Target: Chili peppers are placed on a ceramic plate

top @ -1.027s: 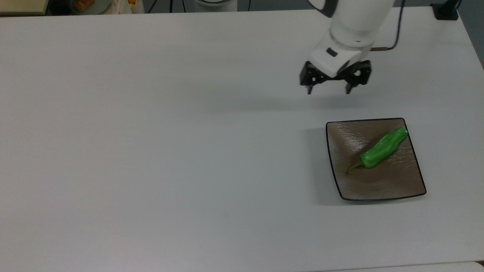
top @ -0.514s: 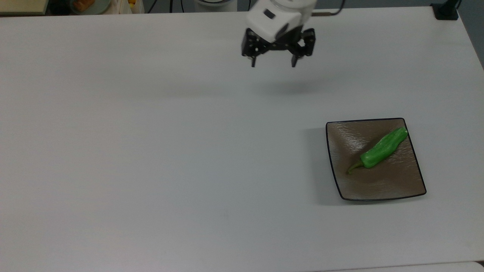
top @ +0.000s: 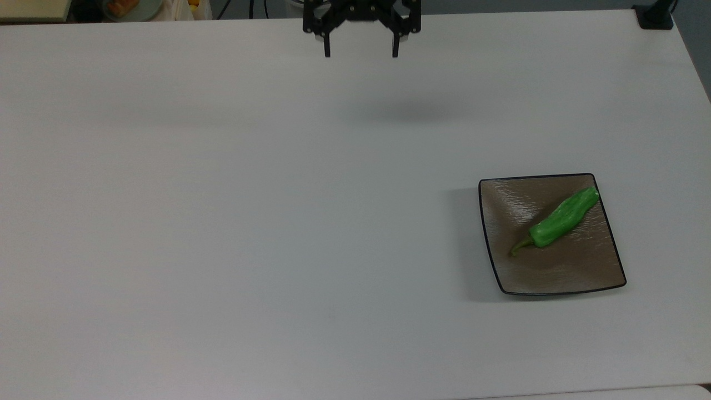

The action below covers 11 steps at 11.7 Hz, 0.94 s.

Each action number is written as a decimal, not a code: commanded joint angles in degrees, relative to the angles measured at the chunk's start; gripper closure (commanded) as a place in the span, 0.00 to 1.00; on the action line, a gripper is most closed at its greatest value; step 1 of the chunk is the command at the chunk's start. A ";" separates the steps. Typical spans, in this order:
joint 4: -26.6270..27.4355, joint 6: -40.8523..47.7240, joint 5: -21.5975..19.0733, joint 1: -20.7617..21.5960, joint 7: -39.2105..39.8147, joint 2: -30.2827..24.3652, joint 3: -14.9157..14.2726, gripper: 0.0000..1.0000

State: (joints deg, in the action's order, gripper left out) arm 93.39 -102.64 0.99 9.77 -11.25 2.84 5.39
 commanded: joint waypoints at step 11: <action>1.97 5.17 -4.70 -4.32 11.08 -3.46 -6.09 0.00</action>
State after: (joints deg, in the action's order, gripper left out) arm 94.08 -97.92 -5.08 4.66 -1.24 0.74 -0.36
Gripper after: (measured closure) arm 0.000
